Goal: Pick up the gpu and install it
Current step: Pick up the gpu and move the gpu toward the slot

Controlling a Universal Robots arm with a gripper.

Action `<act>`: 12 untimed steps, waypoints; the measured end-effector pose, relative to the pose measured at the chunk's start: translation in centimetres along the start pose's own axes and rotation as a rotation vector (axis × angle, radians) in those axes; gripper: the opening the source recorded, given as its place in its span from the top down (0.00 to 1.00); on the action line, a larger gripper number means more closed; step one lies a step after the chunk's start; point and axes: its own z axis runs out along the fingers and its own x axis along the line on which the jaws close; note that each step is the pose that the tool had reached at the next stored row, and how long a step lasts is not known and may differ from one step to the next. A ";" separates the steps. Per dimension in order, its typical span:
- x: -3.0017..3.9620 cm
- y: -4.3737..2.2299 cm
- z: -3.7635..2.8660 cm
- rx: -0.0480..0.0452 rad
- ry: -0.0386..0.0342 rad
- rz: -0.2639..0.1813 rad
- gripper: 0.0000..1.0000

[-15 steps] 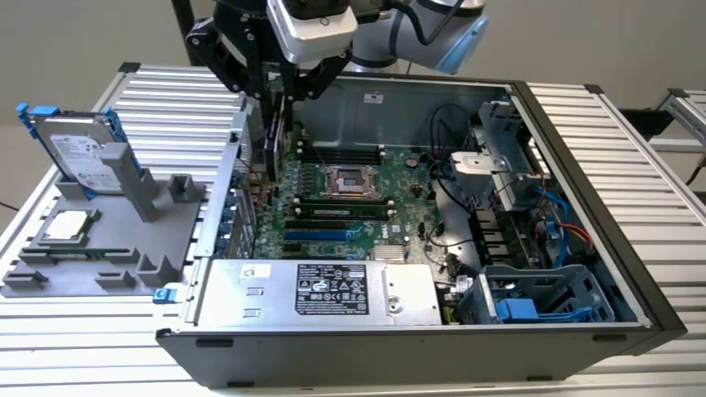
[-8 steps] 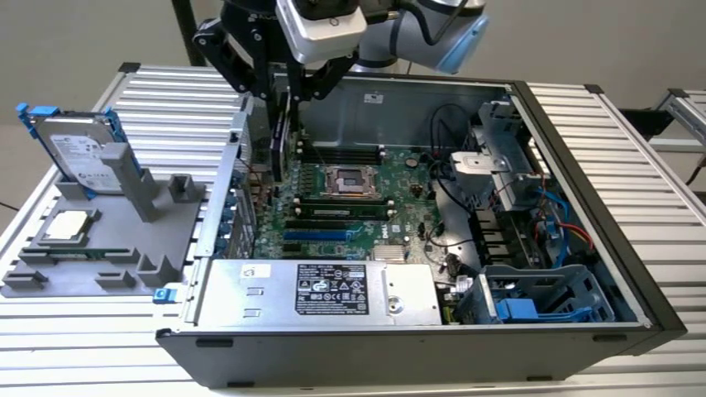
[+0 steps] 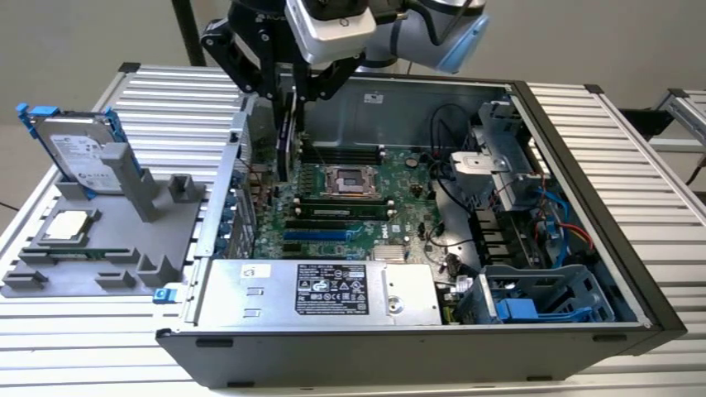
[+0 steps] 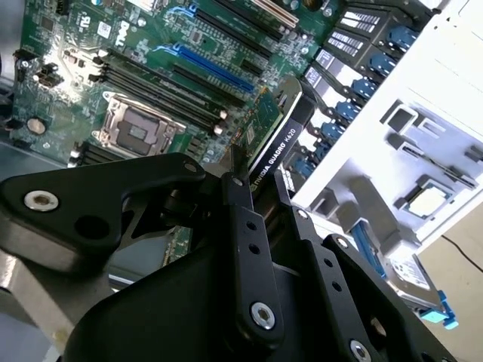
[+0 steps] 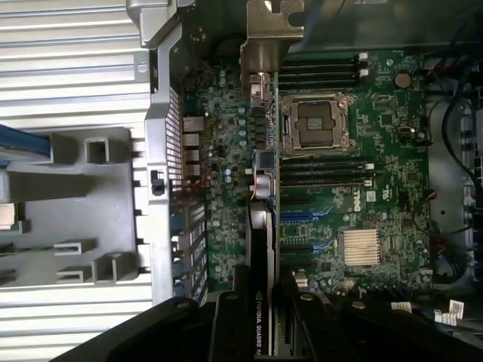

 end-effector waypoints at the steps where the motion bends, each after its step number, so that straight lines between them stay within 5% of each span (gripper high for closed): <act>1: -0.06 0.01 0.00 0.0000 0.0000 0.000 1.00; 12: -0.85 0.06 -0.01 0.0000 0.0000 0.000 1.00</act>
